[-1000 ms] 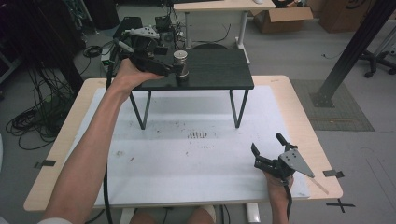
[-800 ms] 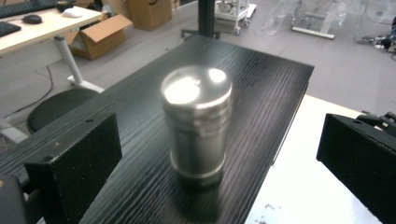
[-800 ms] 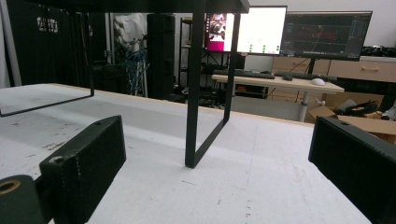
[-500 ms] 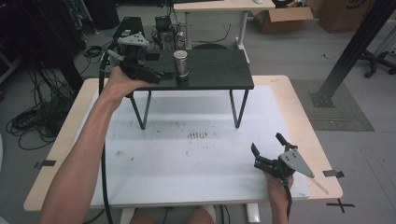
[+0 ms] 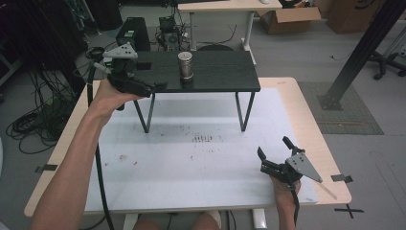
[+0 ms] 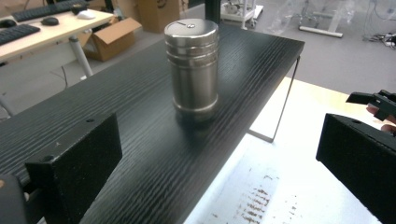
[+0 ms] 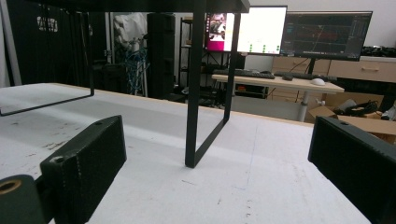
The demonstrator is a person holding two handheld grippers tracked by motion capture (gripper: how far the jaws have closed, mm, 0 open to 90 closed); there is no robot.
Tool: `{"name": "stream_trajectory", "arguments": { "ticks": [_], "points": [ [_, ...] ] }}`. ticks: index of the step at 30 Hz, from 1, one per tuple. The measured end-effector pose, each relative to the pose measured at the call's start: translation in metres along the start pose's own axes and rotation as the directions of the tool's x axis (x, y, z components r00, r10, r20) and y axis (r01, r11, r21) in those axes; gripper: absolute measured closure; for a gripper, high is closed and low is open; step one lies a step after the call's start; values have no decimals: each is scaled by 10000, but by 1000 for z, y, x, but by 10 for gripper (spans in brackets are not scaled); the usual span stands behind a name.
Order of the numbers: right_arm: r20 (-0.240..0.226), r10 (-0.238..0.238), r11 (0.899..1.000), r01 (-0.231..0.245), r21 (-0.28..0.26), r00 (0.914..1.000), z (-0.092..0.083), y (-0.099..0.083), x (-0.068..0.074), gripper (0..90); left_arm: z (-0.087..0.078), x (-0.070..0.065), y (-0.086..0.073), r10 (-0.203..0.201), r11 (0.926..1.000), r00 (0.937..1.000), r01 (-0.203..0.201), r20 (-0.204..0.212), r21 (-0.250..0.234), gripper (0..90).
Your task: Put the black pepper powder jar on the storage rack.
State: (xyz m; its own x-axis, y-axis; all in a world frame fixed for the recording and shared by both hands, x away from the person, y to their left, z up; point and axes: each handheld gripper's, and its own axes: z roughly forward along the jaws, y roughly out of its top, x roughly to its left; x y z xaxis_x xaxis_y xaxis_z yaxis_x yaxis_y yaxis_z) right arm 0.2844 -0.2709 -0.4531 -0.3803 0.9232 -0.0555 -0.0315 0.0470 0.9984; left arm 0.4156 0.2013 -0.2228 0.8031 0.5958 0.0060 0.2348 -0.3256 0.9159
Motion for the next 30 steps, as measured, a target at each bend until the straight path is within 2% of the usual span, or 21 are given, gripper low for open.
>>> {"name": "stream_trajectory", "arguments": {
  "ticks": [13, 19, 30],
  "points": [
    [-2, 5, 10000, -5, 24, 10000, 0, 0, 0, 40, -13, -8, -35, -122, 9999, 9997, 120, -215, -114, 8],
    [-2, -3, 10000, 3, 18, 10000, 0, 0, 0, 40, -19, -10, -55, -306, 9995, 9989, 302, -347, -123, 8],
    [7, -14, 10000, 14, 7, 10000, 0, 0, 0, 40, -33, -15, -87, -236, 9990, 9971, 207, -727, -402, 9]
  ]
}}
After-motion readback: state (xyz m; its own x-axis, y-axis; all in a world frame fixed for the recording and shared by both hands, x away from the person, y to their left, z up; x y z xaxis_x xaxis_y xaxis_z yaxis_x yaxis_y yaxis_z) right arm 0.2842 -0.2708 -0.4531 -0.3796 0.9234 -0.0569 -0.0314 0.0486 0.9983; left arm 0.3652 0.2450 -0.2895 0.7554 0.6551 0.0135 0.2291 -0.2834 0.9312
